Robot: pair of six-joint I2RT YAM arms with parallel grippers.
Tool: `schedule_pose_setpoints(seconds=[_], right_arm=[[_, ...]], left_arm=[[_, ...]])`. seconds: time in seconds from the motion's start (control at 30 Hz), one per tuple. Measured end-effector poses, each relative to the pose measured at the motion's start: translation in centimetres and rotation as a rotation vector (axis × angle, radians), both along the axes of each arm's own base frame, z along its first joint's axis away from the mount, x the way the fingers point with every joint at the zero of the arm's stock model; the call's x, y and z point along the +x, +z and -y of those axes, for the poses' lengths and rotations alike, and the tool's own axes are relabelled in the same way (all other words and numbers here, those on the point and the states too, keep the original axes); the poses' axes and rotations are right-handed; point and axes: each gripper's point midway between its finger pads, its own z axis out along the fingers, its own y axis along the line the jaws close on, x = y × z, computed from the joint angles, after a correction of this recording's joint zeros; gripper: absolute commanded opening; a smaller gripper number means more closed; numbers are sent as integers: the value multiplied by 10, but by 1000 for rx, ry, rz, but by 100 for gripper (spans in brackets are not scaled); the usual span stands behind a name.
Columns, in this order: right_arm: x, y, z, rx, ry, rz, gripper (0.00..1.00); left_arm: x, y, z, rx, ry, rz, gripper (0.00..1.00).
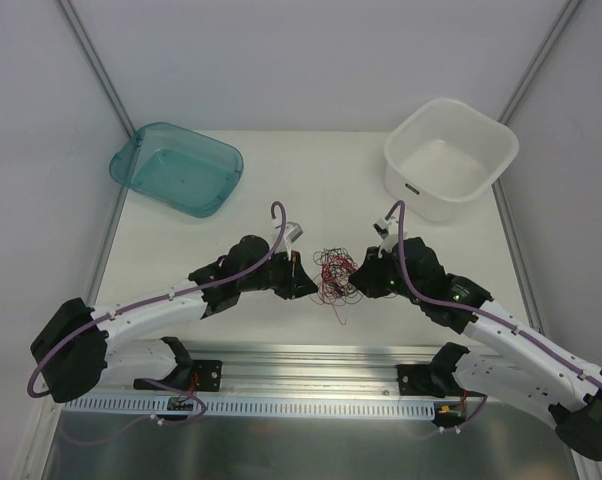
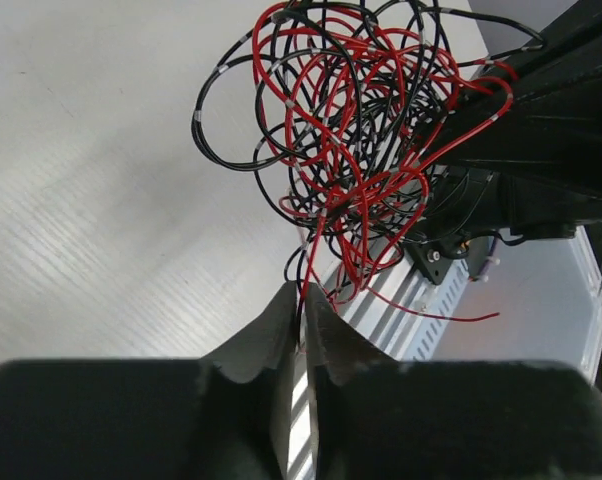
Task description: Untangle the cables
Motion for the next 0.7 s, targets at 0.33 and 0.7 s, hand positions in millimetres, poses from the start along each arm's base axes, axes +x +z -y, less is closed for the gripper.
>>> schedule_pose_setpoints(seconds=[0.33,0.7], right_arm=[[20,-22,55,-165,-278,1,1],[23,-47,113,-283,-548,-67,0]], left_arm=[[22,47,-43,-11,239,138,0],[45,44,-137,187,638,152,0]])
